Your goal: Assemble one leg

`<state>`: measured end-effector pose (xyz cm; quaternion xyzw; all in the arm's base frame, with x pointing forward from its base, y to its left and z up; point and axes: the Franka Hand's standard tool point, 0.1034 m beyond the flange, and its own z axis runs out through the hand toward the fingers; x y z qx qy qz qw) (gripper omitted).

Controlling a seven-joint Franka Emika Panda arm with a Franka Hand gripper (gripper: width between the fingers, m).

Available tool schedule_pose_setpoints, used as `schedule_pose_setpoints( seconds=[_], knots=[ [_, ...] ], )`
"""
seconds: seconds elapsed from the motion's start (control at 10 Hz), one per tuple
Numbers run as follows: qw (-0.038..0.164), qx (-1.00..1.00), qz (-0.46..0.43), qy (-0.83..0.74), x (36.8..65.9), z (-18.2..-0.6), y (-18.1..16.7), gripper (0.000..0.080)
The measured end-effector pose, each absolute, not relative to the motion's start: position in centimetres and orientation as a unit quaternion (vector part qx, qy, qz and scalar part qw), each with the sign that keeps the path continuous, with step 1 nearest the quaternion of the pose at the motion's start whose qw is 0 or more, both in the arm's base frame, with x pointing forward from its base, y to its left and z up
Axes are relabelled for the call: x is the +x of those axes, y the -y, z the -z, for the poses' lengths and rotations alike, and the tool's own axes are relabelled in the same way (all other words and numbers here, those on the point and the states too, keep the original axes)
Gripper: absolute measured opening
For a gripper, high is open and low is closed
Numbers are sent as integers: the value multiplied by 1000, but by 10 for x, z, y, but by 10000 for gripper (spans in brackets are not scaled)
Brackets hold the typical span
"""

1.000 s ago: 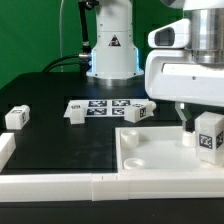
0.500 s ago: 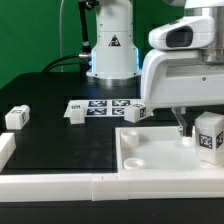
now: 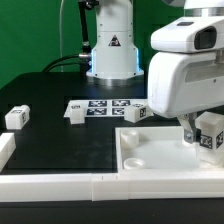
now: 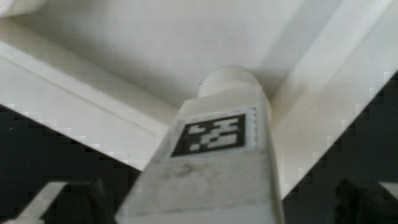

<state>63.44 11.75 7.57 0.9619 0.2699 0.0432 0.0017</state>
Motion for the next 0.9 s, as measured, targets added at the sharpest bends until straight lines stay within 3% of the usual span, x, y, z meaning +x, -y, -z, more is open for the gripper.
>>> schedule_pose_setpoints(
  seconds=[0.1,0.2,0.3,0.4,0.7,0.9],
  knots=[
    [2,962,-43,-270,634,-76,-117,548],
    [2,962,-43,-270,634,-75,-117,548],
    [2,962,-43,-269,634,-75,-117,369],
    [2,962,-43,-269,634,-75,-117,291],
    [-1,975,-54,-215,633,-75,-121,291],
    [-7,996,-57,-64,631,-74,-123,291]
  ],
)
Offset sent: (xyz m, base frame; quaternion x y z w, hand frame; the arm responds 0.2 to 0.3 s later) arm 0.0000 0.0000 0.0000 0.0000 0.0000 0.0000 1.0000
